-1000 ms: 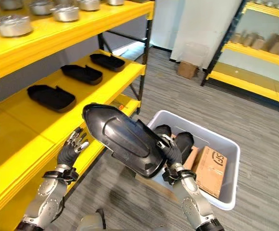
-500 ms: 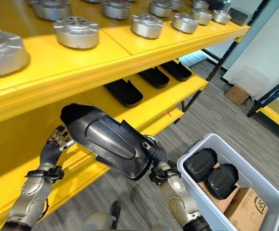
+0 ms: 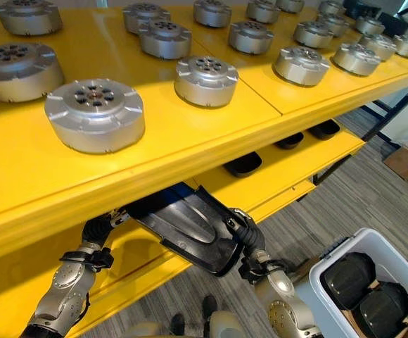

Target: Move parts from the plastic box to the shelf.

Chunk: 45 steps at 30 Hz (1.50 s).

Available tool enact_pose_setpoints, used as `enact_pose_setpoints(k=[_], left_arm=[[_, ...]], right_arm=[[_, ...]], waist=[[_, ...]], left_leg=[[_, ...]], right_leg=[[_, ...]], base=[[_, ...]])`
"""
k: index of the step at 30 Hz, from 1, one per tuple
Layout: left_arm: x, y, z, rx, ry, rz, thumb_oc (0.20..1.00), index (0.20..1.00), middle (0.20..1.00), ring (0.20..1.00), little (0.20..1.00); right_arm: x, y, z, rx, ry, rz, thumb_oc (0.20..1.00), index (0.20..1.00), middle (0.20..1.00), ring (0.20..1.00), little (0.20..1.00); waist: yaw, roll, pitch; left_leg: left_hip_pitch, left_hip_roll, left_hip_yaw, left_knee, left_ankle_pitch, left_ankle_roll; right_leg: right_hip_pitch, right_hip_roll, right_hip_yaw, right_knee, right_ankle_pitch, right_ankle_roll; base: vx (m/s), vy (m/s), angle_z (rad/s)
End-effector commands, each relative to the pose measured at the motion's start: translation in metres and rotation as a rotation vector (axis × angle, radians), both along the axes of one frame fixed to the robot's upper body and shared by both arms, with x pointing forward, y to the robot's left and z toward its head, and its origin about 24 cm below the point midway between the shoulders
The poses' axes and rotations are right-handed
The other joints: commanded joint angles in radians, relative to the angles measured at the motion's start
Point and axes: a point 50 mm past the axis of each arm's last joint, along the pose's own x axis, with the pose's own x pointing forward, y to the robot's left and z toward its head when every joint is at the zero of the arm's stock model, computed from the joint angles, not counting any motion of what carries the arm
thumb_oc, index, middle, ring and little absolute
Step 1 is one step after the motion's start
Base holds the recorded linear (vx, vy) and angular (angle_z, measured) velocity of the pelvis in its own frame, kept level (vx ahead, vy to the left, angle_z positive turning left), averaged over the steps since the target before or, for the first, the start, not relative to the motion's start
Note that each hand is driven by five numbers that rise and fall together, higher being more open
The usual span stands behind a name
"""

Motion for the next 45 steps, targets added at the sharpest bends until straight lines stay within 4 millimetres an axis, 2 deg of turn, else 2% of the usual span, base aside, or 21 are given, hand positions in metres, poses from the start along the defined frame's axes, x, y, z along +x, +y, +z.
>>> enact_pose_setpoints(k=[1,5,7,8,9,10,12,14,15,16,18,19,20,21,24,29,38,41,43,44,45], left_arm=[[-0.004,-0.006,0.021,0.002,-0.110,-0.049,1.000,1.000,1.000,1.000,1.000],[-0.008,-0.004,0.018,-0.027,-0.101,-0.029,1.000,1.000,1.000,1.000,1.000],[-0.004,-0.006,0.022,-0.048,-0.119,-0.023,1.000,1.000,1.000,1.000,1.000],[-0.001,-0.007,0.022,-0.062,-0.120,-0.021,1.000,1.000,1.000,1.000,1.000],[-0.001,-0.007,0.022,-0.062,-0.120,-0.021,1.000,1.000,1.000,1.000,1.000],[0.000,-0.006,0.023,-0.062,-0.123,-0.016,1.000,1.000,1.000,1.000,1.000],[0.000,-0.007,0.023,-0.061,-0.124,-0.013,1.000,1.000,1.000,1.000,1.000],[0.001,-0.008,0.021,-0.063,-0.116,-0.005,1.000,1.000,1.000,1.000,1.000],[0.000,-0.008,0.021,-0.063,-0.116,-0.005,1.000,1.000,1.000,1.000,1.000],[0.000,-0.008,0.019,-0.071,-0.108,0.006,1.000,1.000,1.000,1.000,1.000],[0.000,-0.008,0.019,-0.072,-0.108,0.006,1.000,1.000,1.000,1.000,1.000],[-0.002,-0.008,0.018,-0.091,-0.106,0.011,1.000,1.000,1.000,1.000,1.000],[-0.002,-0.008,0.018,-0.091,-0.105,0.011,1.000,1.000,1.000,1.000,1.000],[-0.001,-0.007,0.020,-0.088,-0.114,0.002,1.000,1.000,1.000,1.000,1.000],[0.000,-0.002,0.024,-0.042,-0.123,-0.013,1.000,1.000,1.000,1.000,1.000],[0.000,0.001,0.022,-0.023,-0.109,-0.005,1.000,1.000,1.000,1.000,1.000],[-0.001,0.002,0.021,-0.017,-0.084,-0.011,1.000,1.000,1.000,1.000,1.000],[0.005,-0.003,0.028,-0.029,-0.112,-0.029,1.000,1.000,1.000,1.000,1.000],[0.012,-0.008,0.037,-0.046,-0.153,-0.039,1.000,1.000,1.000,1.000,1.000],[0.012,-0.008,0.037,-0.046,-0.153,-0.039,1.000,1.000,1.000,1.000,1.000],[0.012,-0.010,0.040,-0.069,-0.162,-0.032,1.000,1.000,1.000,1.000,1.000]], right_arm=[[0.018,-0.006,0.030,0.019,-0.165,-0.032,0.200,0.200,0.200,0.200,0.200],[0.024,-0.005,0.034,-0.004,-0.186,-0.015,0.200,0.200,0.200,0.200,0.200],[0.028,-0.008,0.040,-0.021,-0.216,-0.025,0.200,0.200,0.200,0.200,0.200],[0.030,-0.010,0.042,-0.025,-0.224,-0.044,0.200,0.200,0.200,0.200,0.200],[0.031,-0.010,0.042,-0.025,-0.225,-0.044,0.200,0.200,0.200,0.200,0.200],[0.031,-0.008,0.042,-0.017,-0.224,-0.046,0.200,0.200,0.200,0.200,0.200],[0.031,-0.006,0.042,-0.009,-0.220,-0.051,0.200,0.200,0.200,0.200,0.200],[0.031,-0.005,0.041,-0.001,-0.210,-0.053,0.200,0.200,0.200,0.200,0.200],[0.031,-0.005,0.040,-0.002,-0.210,-0.052,0.200,0.200,0.200,0.200,0.200],[0.030,-0.004,0.039,0.000,-0.197,-0.057,0.200,0.200,0.200,0.200,0.200],[0.030,-0.004,0.039,0.000,-0.197,-0.057,0.200,0.200,0.200,0.200,0.200],[0.033,0.002,0.037,0.011,-0.191,-0.033,0.200,0.200,0.200,0.200,0.200],[0.033,0.002,0.037,0.011,-0.191,-0.032,0.200,0.200,0.200,0.200,0.200],[0.033,0.003,0.037,0.010,-0.192,-0.023,0.200,0.200,0.200,0.200,0.200],[0.031,0.006,0.035,0.028,-0.183,-0.020,0.200,0.200,0.200,0.200,0.200],[0.036,0.010,0.031,0.074,-0.147,-0.047,0.200,0.200,0.200,0.200,0.200],[0.062,0.016,0.046,0.061,-0.186,-0.101,0.200,0.200,0.200,0.200,0.200],[0.077,0.020,0.067,0.062,-0.256,-0.125,0.200,0.200,0.200,0.200,0.200],[0.090,0.027,0.088,0.071,-0.317,-0.138,0.200,0.200,0.200,0.200,0.200],[0.090,0.027,0.088,0.071,-0.317,-0.138,0.200,0.200,0.200,0.200,0.200],[0.095,0.034,0.099,0.094,-0.346,-0.143,0.200,0.200,0.200,0.200,0.200]], waist=[[0.015,-0.045,-0.062],[0.035,-0.046,-0.073],[0.046,-0.042,-0.042],[0.034,-0.050,-0.029],[0.036,-0.048,-0.027],[0.033,-0.050,-0.025],[0.035,-0.043,-0.029],[0.033,-0.029,-0.038],[0.031,-0.028,-0.038],[0.032,-0.004,-0.042],[0.032,-0.004,-0.041],[0.046,0.029,-0.057],[0.046,0.029,-0.056],[0.048,0.039,-0.060],[0.060,0.026,-0.069],[0.078,0.005,-0.083],[0.116,-0.017,-0.081],[0.131,-0.010,-0.012],[0.129,0.019,0.059],[0.129,0.019,0.057],[0.125,0.039,0.077]], left_leg=[[0.008,0.070,-0.118,-0.089,0.002,-0.145],[-0.018,0.082,-0.145,-0.051,-0.003,-0.175],[-0.095,0.080,-0.098,0.068,0.004,-0.212],[-0.132,0.148,0.006,0.095,0.024,-0.224],[-0.131,0.150,0.008,0.099,0.020,-0.224],[-0.131,0.208,0.052,0.086,0.034,-0.226],[-0.116,0.289,0.078,0.034,0.068,-0.235],[-0.117,0.392,0.099,-0.043,0.164,-0.259],[-0.114,0.393,0.097,-0.050,0.167,-0.261],[-0.104,0.449,0.102,-0.106,0.239,-0.282],[-0.102,0.450,0.103,-0.108,0.240,-0.282],[-0.072,0.420,0.066,-0.112,0.175,-0.292],[-0.072,0.419,0.067,-0.110,0.173,-0.291],[-0.068,0.398,0.092,-0.106,0.149,-0.287],[-0.070,0.350,0.094,-0.086,0.114,-0.273],[-0.067,0.306,0.089,-0.096,0.090,-0.256],[-0.087,0.288,0.082,-0.059,0.062,-0.249],[-0.191,0.288,0.063,0.077,0.041,-0.267],[-0.304,0.296,0.044,0.201,0.020,-0.278],[-0.307,0.296,0.044,0.202,0.020,-0.278],[-0.354,0.303,0.037,0.260,0.000,-0.276]], right_leg=[[0.028,-0.047,-0.027,0.044,-0.071,0.089],[0.072,-0.045,-0.050,-0.026,-0.075,0.063],[0.088,-0.060,-0.081,-0.041,-0.076,0.052],[0.092,-0.085,-0.114,-0.036,-0.079,0.049],[0.093,-0.083,-0.112,-0.035,-0.080,0.048],[0.096,-0.095,-0.126,-0.031,-0.085,0.049],[0.110,-0.107,-0.140,-0.027,-0.100,0.053],[0.118,-0.128,-0.176,-0.015,-0.116,0.064],[0.119,-0.126,-0.179,-0.014,-0.117,0.063],[0.122,-0.136,-0.195,0.003,-0.132,0.071],[0.123,-0.135,-0.195,0.003,-0.133,0.071],[0.136,-0.154,-0.187,0.015,-0.136,0.087],[0.137,-0.155,-0.186,0.015,-0.137,0.088],[0.152,-0.187,-0.199,0.033,-0.138,0.100],[0.178,-0.235,-0.212,0.038,-0.127,0.115],[0.196,-0.275,-0.240,0.021,-0.102,0.144],[0.195,-0.290,-0.250,0.037,-0.111,0.159],[0.122,-0.304,-0.249,0.143,-0.143,0.152],[-0.009,-0.320,-0.227,0.290,-0.178,0.144],[-0.012,-0.320,-0.226,0.291,-0.179,0.144],[-0.083,-0.325,-0.213,0.378,-0.205,0.138]], base=[[0.07,-0.177,0.21],[0.04,-0.216,0.29],[-0.09,-0.086,0.47],[-0.08,-0.021,0.71],[-0.05,0.006,0.81],[0.02,0.019,0.69],[0.05,0.057,0.63],[0.05,0.090,0.92],[0.10,0.141,0.74],[0.07,0.100,0.73],[0.10,0.140,0.35],[0.14,0.178,-0.03],[0.22,0.346,-0.20],[0.14,0.283,-0.03],[0.12,0.222,0.01],[0.08,0.148,0.21],[0.02,0.020,0.10],[-0.21,-0.040,0.03],[-0.35,0.006,0.09],[-0.32,0.040,0.06],[-0.18,0.026,0.15]])
